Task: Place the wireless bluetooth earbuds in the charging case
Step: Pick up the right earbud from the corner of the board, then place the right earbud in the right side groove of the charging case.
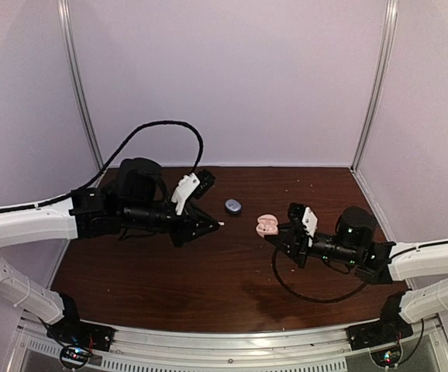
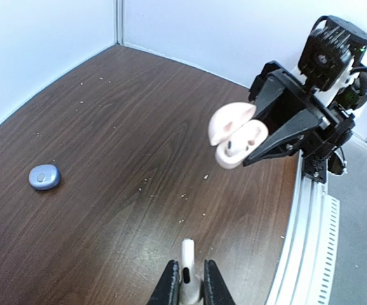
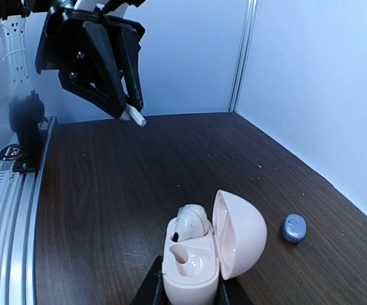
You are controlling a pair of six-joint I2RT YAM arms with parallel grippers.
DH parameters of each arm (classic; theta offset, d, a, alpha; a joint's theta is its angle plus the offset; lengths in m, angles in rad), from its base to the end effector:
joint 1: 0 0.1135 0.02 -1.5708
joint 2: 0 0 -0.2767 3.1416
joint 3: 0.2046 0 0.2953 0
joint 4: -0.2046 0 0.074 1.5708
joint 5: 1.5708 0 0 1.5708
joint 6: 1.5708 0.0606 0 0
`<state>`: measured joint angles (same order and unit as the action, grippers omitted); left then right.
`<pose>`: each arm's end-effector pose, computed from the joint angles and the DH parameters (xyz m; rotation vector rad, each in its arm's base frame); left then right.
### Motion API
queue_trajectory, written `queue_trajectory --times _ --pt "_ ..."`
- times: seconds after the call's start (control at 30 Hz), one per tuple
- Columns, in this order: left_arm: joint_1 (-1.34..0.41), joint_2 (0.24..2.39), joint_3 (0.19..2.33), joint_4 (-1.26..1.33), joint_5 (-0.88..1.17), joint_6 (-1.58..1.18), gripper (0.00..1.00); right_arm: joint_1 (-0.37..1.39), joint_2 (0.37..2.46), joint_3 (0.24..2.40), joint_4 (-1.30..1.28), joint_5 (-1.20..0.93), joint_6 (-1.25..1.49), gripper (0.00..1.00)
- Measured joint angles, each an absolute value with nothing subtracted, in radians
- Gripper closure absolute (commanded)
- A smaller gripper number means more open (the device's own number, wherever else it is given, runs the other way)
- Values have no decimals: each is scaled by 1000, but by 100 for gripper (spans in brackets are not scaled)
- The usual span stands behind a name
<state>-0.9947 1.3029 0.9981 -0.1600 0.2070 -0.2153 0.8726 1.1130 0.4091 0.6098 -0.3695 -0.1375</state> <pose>0.1855 -0.3085 0.2910 0.9494 1.9469 -0.9436 0.1677 0.2338 0.2081 -1.0803 1.3537 0.8561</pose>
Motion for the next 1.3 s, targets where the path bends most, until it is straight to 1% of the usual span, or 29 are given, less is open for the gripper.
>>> queue_trajectory --times 0.2,0.47,0.67,0.9,1.3 --pt "-1004 1322 1168 -368 269 -234 91 902 1140 419 651 -289 -223 100" --pt "-1012 1429 1337 -503 315 -260 92 986 1205 443 672 -147 -335 100" --pt "-1019 1499 1382 -552 327 -272 92 1028 1250 468 686 -80 -389 100" --pt "-1030 1533 1393 -566 342 -289 92 1077 1325 520 686 -14 -424 100" --pt "-1032 1592 1435 -603 340 -316 92 1114 1343 535 685 36 -450 100"
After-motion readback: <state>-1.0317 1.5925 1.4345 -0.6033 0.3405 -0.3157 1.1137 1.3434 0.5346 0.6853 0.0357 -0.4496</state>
